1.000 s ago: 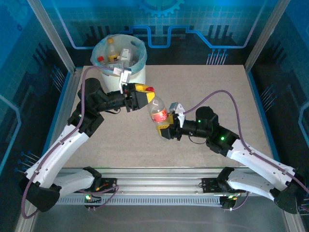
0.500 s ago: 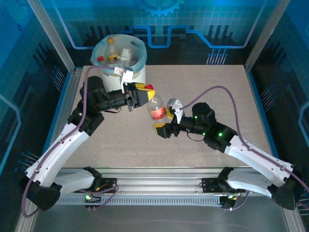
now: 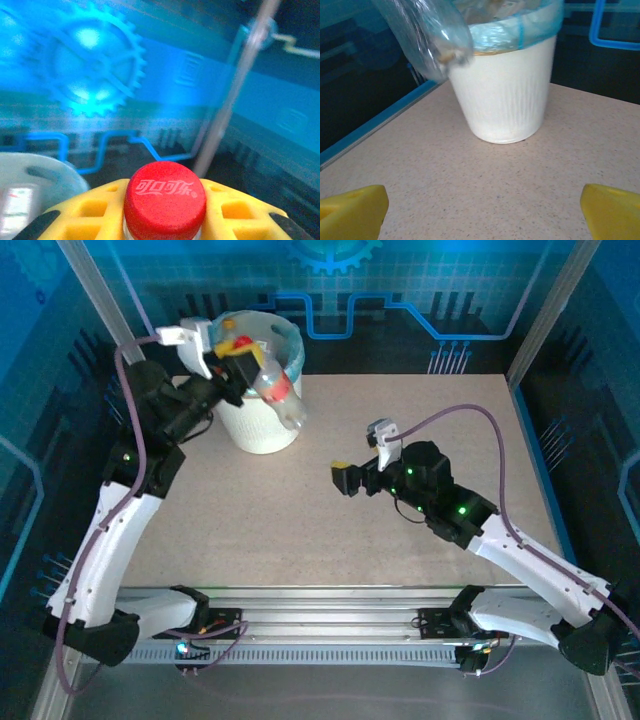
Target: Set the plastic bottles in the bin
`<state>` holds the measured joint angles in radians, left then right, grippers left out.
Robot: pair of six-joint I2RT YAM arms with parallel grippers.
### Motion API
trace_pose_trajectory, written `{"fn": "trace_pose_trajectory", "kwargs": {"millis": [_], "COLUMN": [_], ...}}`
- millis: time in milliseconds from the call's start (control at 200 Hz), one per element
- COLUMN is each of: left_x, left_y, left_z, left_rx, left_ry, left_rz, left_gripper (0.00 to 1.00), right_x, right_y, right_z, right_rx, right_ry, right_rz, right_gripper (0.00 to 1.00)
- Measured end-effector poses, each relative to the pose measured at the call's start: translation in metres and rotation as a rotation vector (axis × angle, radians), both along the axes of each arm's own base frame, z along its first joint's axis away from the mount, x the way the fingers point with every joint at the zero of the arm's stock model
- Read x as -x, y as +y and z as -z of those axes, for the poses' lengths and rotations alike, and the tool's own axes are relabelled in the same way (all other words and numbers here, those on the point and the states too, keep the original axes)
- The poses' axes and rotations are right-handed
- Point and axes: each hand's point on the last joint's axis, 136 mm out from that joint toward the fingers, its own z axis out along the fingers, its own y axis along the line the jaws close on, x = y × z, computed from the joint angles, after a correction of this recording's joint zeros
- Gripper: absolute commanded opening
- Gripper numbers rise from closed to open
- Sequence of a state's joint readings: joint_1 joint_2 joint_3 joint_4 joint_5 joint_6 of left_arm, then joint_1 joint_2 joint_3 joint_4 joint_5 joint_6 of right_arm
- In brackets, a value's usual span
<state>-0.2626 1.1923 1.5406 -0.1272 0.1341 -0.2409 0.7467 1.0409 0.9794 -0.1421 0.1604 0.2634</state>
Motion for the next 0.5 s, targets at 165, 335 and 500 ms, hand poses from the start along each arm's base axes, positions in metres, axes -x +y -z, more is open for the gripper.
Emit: {"fn": "trace_pose_trajectory", "kwargs": {"millis": [165,335,500], "left_x": [-0.054,-0.116,-0.151], "left_y": [0.056,0.08,0.108], "left_z": [-0.01,-0.003,0.007], "left_rx": [0.072,0.076,0.077], "left_ry": [-0.009,-0.001,0.009], "left_rz": [-0.211,-0.333,-0.436], "left_gripper": [0.0,0.0,0.0], "right_x": [-0.014,-0.027,-0.029], "right_y": [-0.011,-0.015,-0.01], "right_z": [0.008,0.024,0.024], "right_rx": [-0.006,0.0,-0.007], "right_ry": [0.039,0.103,0.121], "right_rz": [0.066,0.102,0.092], "right_gripper": [1.0,1.0,1.0]}}
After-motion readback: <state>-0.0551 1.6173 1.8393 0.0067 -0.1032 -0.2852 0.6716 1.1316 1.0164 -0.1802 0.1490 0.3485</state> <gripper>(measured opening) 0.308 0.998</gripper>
